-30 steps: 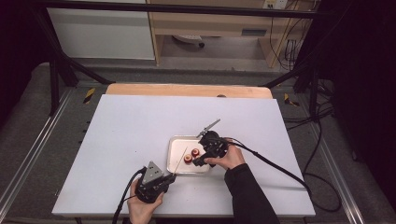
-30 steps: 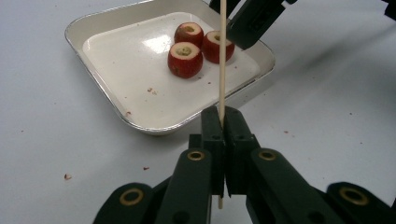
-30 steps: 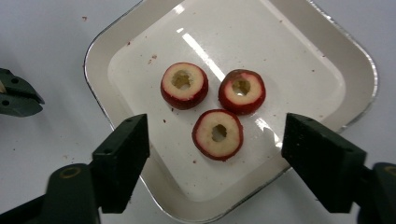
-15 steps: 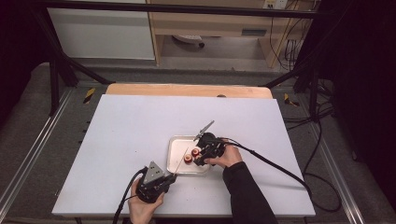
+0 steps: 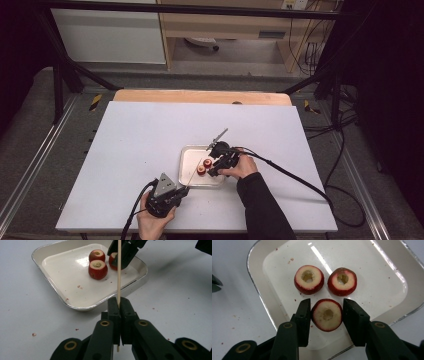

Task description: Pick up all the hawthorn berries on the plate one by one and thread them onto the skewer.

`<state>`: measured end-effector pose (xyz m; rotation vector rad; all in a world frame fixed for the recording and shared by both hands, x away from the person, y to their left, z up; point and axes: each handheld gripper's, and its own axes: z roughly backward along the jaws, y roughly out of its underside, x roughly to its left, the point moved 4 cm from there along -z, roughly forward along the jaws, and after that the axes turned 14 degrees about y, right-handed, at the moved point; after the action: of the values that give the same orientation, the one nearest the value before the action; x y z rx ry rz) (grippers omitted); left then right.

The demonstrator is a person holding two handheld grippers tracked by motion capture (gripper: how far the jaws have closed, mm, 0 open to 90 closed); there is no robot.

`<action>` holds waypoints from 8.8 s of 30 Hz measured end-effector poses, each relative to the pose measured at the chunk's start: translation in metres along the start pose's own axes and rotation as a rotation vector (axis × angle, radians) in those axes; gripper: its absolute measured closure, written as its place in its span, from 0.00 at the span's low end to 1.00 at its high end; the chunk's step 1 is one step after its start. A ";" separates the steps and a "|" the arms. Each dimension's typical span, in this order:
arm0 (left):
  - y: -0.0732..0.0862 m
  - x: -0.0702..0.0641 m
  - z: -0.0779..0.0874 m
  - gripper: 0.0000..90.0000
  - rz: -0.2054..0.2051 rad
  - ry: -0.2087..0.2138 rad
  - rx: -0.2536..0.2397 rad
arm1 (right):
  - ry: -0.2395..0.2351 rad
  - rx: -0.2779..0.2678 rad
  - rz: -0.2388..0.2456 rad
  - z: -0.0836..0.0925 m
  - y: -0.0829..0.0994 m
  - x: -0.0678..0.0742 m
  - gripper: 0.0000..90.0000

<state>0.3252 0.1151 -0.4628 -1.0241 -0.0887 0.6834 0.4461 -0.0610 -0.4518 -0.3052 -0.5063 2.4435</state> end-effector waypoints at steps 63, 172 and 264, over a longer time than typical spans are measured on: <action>-0.035 -0.028 -0.037 0.98 0.188 0.059 -0.197 | -0.191 -0.948 -0.758 0.086 0.013 -0.010 0.66; -0.016 -0.017 -0.031 0.98 -0.015 -0.044 -0.141 | -0.204 -0.930 -0.426 0.082 0.032 0.026 0.67; 0.002 0.012 0.014 0.99 0.052 -0.101 -0.217 | 0.081 -0.412 -0.240 0.031 0.010 -0.011 0.29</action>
<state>0.3281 0.1329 -0.4595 -1.2028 -0.2291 0.7856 0.4388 -0.0837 -0.4268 -0.4803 -0.9539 2.0731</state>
